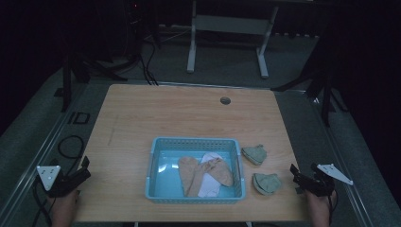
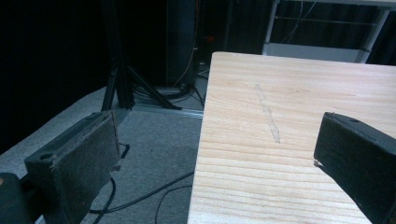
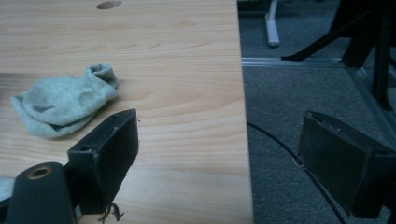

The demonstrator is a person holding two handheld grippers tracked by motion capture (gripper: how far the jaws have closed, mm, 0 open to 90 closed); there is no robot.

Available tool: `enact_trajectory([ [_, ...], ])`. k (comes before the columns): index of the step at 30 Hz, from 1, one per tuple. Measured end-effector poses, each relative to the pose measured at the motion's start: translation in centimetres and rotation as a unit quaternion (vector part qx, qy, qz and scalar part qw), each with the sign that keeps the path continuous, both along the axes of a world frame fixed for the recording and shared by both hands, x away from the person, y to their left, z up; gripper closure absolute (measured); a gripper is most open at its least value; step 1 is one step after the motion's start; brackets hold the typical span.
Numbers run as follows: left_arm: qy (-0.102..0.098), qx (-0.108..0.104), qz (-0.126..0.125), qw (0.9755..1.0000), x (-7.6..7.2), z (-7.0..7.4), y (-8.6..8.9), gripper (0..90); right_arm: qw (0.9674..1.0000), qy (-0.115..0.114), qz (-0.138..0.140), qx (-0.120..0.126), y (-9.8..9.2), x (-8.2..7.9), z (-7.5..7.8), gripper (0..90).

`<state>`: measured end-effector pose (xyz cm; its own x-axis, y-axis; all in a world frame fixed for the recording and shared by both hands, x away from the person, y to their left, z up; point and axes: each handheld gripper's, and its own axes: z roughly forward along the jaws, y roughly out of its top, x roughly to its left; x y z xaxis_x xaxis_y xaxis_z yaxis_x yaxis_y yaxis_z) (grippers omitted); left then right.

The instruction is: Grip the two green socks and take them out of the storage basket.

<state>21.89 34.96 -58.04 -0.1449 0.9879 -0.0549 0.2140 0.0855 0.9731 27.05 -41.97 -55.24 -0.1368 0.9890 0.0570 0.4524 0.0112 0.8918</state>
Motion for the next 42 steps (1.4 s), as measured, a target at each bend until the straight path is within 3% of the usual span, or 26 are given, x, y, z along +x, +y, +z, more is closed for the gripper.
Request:
enact_trajectory([
  [8,-0.001,0.000,0.000,1.0000,0.0,0.0,0.0,0.4,0.9992,-0.037,-0.009,-0.011,0.2,-1.1,-0.5,12.6],
  [15,-0.002,-0.002,0.000,1.0000,0.0,0.0,0.0,0.4,0.9967,-0.056,-0.042,-0.042,0.5,-1.5,-1.1,12.6],
  [25,-0.003,-0.004,-0.001,1.0000,0.0,0.0,0.1,0.4,0.9945,-0.083,-0.052,-0.037,0.1,-1.6,-1.2,12.7],
  [34,-0.003,-0.002,-0.001,1.0000,-0.1,0.0,0.1,0.4,0.9939,-0.095,-0.044,-0.036,0.1,-1.6,-1.2,12.8],
  [42,-0.004,-0.001,0.000,1.0000,-0.1,0.0,0.1,0.4,0.9945,-0.089,-0.043,-0.034,0.1,-1.4,-1.2,12.8],
])
